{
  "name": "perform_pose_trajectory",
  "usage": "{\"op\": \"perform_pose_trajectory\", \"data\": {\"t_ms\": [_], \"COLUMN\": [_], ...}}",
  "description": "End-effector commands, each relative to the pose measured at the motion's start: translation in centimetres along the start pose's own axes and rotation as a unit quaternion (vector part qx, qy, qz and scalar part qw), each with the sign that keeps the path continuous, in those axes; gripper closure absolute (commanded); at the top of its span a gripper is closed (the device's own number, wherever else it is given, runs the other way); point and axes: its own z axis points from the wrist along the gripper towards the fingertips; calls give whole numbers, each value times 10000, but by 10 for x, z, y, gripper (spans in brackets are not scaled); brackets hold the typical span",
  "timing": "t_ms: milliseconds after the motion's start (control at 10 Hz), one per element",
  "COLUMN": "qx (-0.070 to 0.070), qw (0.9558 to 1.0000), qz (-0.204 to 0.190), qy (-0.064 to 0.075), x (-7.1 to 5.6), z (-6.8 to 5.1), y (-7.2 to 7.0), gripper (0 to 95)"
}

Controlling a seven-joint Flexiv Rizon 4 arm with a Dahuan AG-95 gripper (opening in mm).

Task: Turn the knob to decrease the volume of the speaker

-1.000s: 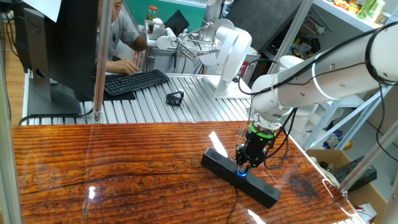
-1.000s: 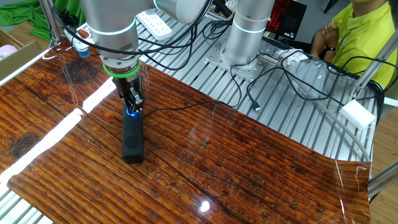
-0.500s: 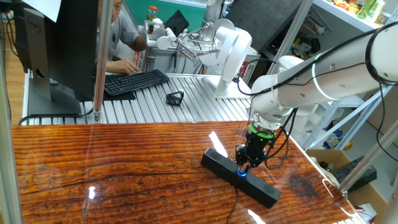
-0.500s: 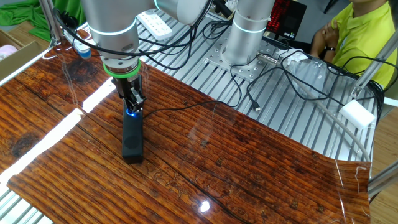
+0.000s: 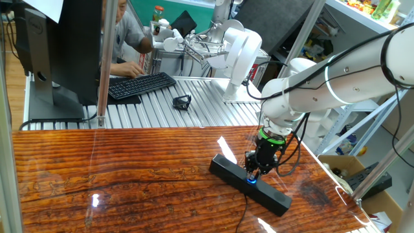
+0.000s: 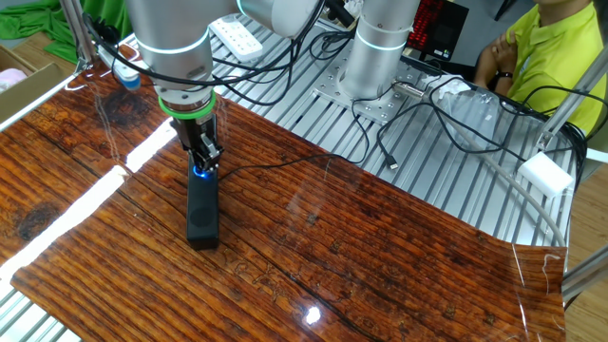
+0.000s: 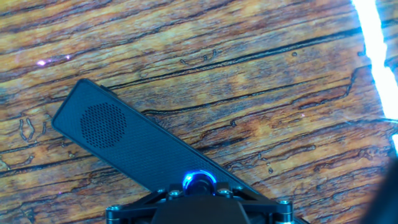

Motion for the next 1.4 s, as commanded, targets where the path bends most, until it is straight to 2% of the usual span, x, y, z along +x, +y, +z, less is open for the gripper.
{"op": "perform_pose_trajectory", "data": {"t_ms": [100, 800, 1400], "qx": [33, 24, 84], "qw": [9999, 9979, 9964], "qz": [-129, -641, -844], "qy": [-8, 1, -14], "x": [0, 0, 0], "z": [0, 0, 0], "y": [0, 0, 0], "gripper": [950, 950, 950]}}
